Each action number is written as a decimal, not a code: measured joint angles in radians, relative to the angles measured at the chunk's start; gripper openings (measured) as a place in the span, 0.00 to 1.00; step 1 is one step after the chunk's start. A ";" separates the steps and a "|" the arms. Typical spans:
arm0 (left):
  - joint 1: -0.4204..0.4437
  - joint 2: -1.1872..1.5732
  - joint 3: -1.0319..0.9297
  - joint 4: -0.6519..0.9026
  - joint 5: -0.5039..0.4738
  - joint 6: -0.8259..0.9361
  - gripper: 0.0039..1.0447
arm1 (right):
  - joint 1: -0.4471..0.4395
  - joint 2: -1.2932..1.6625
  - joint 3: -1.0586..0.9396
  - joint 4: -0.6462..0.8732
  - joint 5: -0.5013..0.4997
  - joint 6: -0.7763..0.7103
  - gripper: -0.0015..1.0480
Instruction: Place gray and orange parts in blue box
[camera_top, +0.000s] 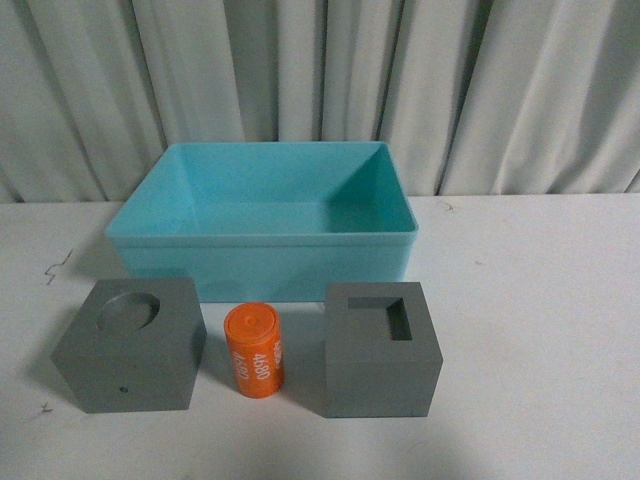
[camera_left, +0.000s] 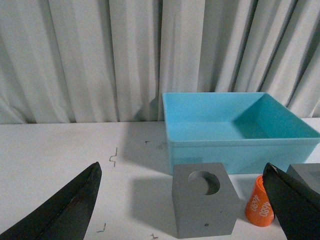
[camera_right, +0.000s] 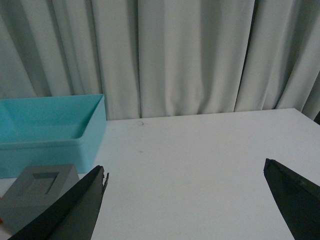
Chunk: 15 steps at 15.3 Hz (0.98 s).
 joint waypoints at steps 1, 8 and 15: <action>0.000 0.000 0.000 0.000 0.000 0.000 0.94 | 0.000 0.000 0.000 0.000 0.000 0.000 0.94; 0.000 0.000 0.000 0.000 0.000 0.000 0.94 | -0.185 0.529 0.240 -0.127 0.009 0.075 0.94; 0.000 0.000 0.000 0.000 0.000 0.000 0.94 | 0.104 1.286 0.449 0.372 -0.097 -0.032 0.94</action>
